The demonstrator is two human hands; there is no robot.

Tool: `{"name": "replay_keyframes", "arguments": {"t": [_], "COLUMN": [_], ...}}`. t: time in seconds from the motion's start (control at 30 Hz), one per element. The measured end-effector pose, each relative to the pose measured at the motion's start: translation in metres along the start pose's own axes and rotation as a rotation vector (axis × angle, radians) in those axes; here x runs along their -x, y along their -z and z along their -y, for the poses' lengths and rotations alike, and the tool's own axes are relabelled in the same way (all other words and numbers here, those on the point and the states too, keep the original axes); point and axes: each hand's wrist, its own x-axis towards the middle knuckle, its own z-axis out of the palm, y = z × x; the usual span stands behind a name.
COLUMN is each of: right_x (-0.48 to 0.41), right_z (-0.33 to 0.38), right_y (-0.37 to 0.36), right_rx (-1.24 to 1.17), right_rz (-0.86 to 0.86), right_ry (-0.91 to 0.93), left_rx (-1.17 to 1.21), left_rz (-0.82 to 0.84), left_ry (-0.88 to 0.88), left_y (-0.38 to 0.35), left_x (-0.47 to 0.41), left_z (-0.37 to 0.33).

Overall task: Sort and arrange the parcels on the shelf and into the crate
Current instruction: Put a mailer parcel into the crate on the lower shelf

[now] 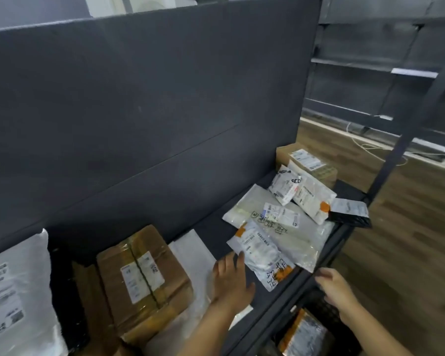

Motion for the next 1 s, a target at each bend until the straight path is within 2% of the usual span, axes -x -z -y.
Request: {"name": "replay_keyframes", "arguments": {"t": [0.27, 0.4, 0.57, 0.67, 0.77, 0.83, 0.9, 1.0], "right_x": [-0.022, -0.030, -0.034, -0.034, -0.030, -0.025, -0.017, -0.001], "right_z": [0.011, 0.020, 0.024, 0.023, 0.023, 0.027, 0.033, 0.038], "right_y": [-0.012, -0.035, -0.061, -0.068, -0.067, -0.064, -0.061, -0.056], "right_rx": [-0.078, -0.049, 0.007, 0.006, -0.121, -0.304, -0.458, -0.653], "right_rz": [0.039, 0.210, 0.350, 0.275, 0.124, 0.093, 0.135, 0.314], "right_ry": [0.021, -0.040, -0.095, -0.040, 0.013, -0.016, -0.052, -0.090], "left_rx": [0.030, 0.056, 0.118, 0.119, 0.174, 0.296, 0.524, 1.088], "left_rz": [0.194, 0.240, 0.253, 0.229, 0.207, 0.184, 0.171, 0.225], "left_ry": [-0.049, -0.070, -0.003, 0.076, 0.174, 0.249, 0.345, 0.512], "left_y": [-0.024, -0.036, -0.042, -0.044, -0.044, -0.039, -0.030, -0.011], "left_x": [-0.025, -0.029, -0.026, -0.025, -0.024, -0.024, -0.024, -0.024], "left_z": [-0.012, -0.025, -0.017, 0.002, 0.015, 0.014, 0.008, -0.007]}}
